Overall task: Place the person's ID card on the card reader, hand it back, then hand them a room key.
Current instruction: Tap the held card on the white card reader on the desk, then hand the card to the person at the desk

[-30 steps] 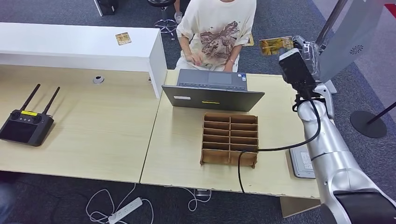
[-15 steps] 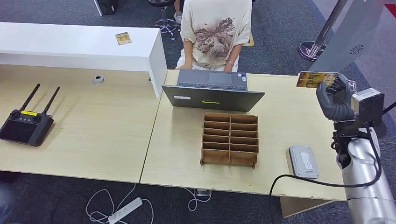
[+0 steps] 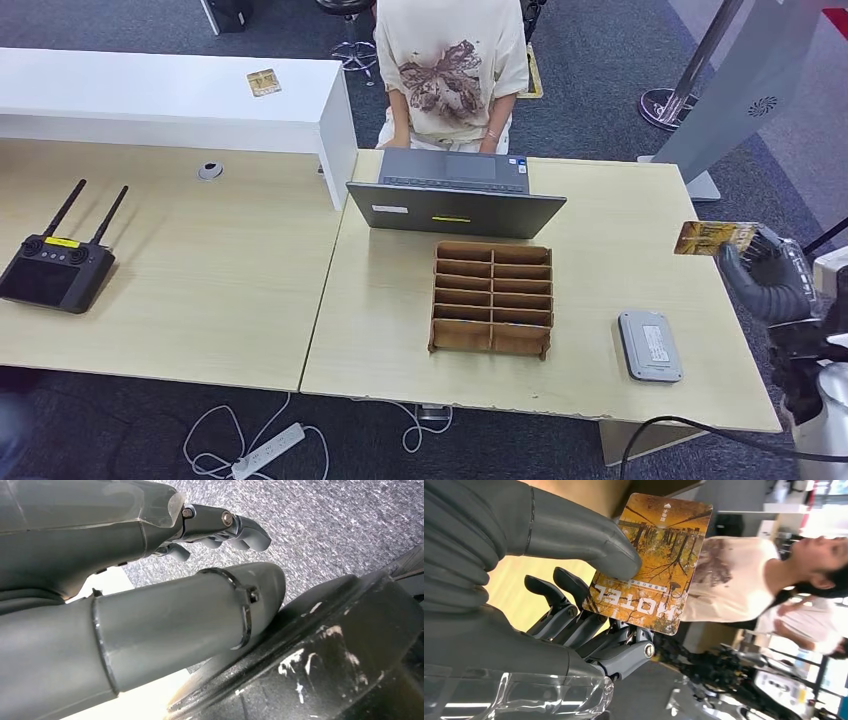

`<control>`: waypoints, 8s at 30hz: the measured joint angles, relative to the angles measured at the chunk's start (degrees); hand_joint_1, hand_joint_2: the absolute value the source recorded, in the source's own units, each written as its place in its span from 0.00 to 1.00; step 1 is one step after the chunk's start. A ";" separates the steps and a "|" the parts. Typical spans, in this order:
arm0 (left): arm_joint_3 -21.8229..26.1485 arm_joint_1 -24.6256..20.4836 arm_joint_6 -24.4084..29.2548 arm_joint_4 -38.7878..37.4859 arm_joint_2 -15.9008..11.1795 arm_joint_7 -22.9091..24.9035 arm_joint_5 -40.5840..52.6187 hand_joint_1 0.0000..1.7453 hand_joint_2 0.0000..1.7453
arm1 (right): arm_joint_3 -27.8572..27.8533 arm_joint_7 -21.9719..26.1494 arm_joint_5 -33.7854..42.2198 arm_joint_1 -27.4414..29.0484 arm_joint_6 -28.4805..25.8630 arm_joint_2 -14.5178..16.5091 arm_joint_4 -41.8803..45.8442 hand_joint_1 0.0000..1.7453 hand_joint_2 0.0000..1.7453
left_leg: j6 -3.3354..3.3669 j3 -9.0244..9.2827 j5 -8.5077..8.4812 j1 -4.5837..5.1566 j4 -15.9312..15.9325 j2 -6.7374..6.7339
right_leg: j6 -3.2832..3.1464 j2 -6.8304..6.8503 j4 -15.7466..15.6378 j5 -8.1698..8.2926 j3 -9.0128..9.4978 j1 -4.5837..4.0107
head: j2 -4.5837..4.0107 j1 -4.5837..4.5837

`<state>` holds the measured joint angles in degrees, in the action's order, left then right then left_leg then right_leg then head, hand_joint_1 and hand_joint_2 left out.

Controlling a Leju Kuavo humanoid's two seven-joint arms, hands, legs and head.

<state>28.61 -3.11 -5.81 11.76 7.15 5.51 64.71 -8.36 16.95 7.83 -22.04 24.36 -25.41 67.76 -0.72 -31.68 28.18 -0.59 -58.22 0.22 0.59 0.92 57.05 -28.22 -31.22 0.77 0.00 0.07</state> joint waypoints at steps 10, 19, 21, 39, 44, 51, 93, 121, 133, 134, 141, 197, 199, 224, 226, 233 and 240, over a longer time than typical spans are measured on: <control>0.05 -0.06 -0.05 0.00 0.00 0.04 0.69 0.00 0.00 | 1.24 -3.88 -3.79 -1.46 1.57 -2.53 -8.27 1.00 1.00 | 0.01 -0.02 -0.01 0.00 0.00 0.00 | 0.01 0.01 0.00 0.01 0.00 0.00 | 0.00 0.00; 0.07 -0.09 -0.20 0.00 0.00 0.04 1.09 0.00 0.00 | 3.84 -4.83 -5.29 -4.78 3.16 -4.80 -19.82 1.00 1.00 | 0.02 -0.03 -0.02 0.01 0.00 0.01 | 0.01 0.03 0.00 0.01 0.00 0.00 | 0.00 0.01; 0.07 -0.09 -0.27 0.00 0.00 0.04 1.15 0.00 0.00 | 4.24 -4.66 -5.75 -5.39 3.53 -5.33 -22.24 1.00 1.00 | 0.02 -0.04 -0.02 0.01 -0.01 0.01 | 0.01 0.04 0.00 0.01 0.00 0.01 | 0.00 0.01; 0.09 -0.11 -0.49 0.00 0.00 0.59 1.88 0.00 0.00 | 7.18 -2.96 -11.24 -6.37 5.64 -9.24 -33.80 1.00 1.00 | 0.03 -0.04 -0.02 0.03 -0.01 0.01 | 0.02 0.03 0.00 0.01 -0.02 0.01 | 0.00 0.01; 0.11 -0.13 -0.48 0.00 0.00 0.58 2.14 0.00 0.00 | 8.22 -2.58 -12.78 -6.45 5.94 -9.24 -34.68 1.00 1.00 | 0.03 -0.05 -0.02 0.02 -0.01 0.00 | 0.02 0.03 0.00 0.01 -0.02 0.01 | 0.00 0.01; 0.11 -0.15 -0.49 0.00 0.00 0.43 2.69 0.00 0.00 | 9.92 -2.01 -14.24 -6.50 6.45 -9.22 -34.80 1.00 1.00 | 0.03 -0.05 -0.02 0.03 -0.01 0.01 | 0.02 0.04 0.00 0.01 -0.02 0.02 | 0.00 0.01; 1.05 -0.15 -0.91 0.00 -0.20 -0.20 3.72 0.00 0.00 | 14.60 -7.78 -12.39 -4.40 6.45 -8.46 -28.12 1.00 1.00 | 0.03 -0.05 -0.02 0.03 0.00 0.01 | 0.03 0.04 0.00 0.02 -0.02 0.02 | 0.00 0.01; 1.08 -0.14 -0.74 0.00 -0.15 -0.22 4.05 0.00 0.00 | 18.28 -9.71 -18.01 -5.69 0.27 -7.01 -29.37 1.00 1.00 | 0.06 -0.04 -0.04 0.02 -0.01 0.00 | 0.05 0.03 0.00 0.03 0.00 0.01 | 0.00 0.01; 1.78 -0.10 -0.60 0.00 -0.15 -0.57 4.05 0.00 0.00 | 16.18 -5.94 -13.42 -4.89 -1.56 -6.17 -25.92 1.00 1.00 | 0.06 -0.05 -0.04 0.03 -0.01 0.01 | 0.05 0.03 0.01 0.04 0.00 0.02 | 0.00 0.01; 1.84 -0.10 -0.58 0.00 -0.14 -0.57 4.05 0.00 0.00 | 15.76 -5.58 -13.14 -4.90 -1.95 -6.07 -25.54 1.00 1.00 | 0.06 -0.05 -0.04 0.03 -0.01 0.01 | 0.05 0.03 0.01 0.04 0.00 0.02 | 0.00 0.01; 2.04 -0.10 -0.42 0.00 -0.11 -0.57 4.12 0.00 0.00 | 12.32 -2.68 -7.75 -5.22 0.20 -5.32 -23.58 1.00 1.00 | 0.06 -0.05 -0.04 0.02 -0.01 0.01 | 0.05 0.04 0.01 0.04 0.00 0.01 | 0.00 0.01; 2.06 -2.06 -1.52 0.00 0.52 -1.92 7.92 0.00 0.00 | 36.67 -9.11 -77.08 -42.66 -35.17 21.26 -34.65 1.00 1.00 | 0.17 -0.04 -0.23 0.02 -0.02 -0.03 | 0.03 -0.02 0.21 0.14 -0.06 0.02 | 0.00 0.01; 2.06 -2.07 -1.52 0.00 0.52 -1.92 7.88 0.00 0.00 | 37.00 -9.94 -76.99 -44.57 -33.28 22.42 -36.28 1.00 1.00 | 0.17 -0.04 -0.24 0.02 -0.02 -0.02 | 0.03 -0.01 0.21 0.14 -0.06 0.01 | 0.00 0.01; 2.06 -2.84 -2.13 0.00 0.83 -1.55 8.22 0.00 0.00 | 38.37 -14.19 -74.28 -52.92 -24.78 26.74 -44.16 1.00 1.00 | 0.16 -0.04 -0.24 0.01 -0.07 -0.03 | 0.03 -0.02 0.22 0.19 -0.06 0.01 | 0.00 0.00; 2.06 -2.87 -2.19 0.00 0.84 -1.55 8.22 0.00 0.00 | 38.37 -14.23 -74.35 -52.93 -24.82 26.74 -44.31 1.00 1.00 | 0.16 -0.04 -0.24 0.01 -0.08 -0.03 | 0.04 -0.02 0.23 0.20 -0.06 0.01 | 0.00 0.00; 2.06 -2.91 -2.42 0.00 0.85 -1.55 8.25 0.00 0.00 | 38.37 -14.51 -74.98 -52.93 -25.01 26.74 -44.73 0.00 1.00 | 0.16 -0.04 -0.25 0.01 -0.09 -0.03 | 0.04 -0.02 0.23 0.20 -0.06 0.01 | 0.00 0.00; 2.06 -2.92 -2.45 0.00 0.85 -1.55 8.27 0.00 0.00 | 38.37 -14.59 -74.92 -52.81 -26.21 26.74 -44.77 0.00 1.00 | 0.16 -0.04 -0.25 0.01 -0.09 -0.04 | 0.04 -0.03 0.22 0.20 -0.06 0.02 | 0.00 0.00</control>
<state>30.67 -6.02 -8.26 11.76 8.00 3.96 72.98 30.01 2.36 -67.09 -74.86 -1.85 1.33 22.99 -0.56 -31.72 27.94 -0.58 -58.31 0.18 0.62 0.89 57.27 -28.02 -31.28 0.78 0.00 0.07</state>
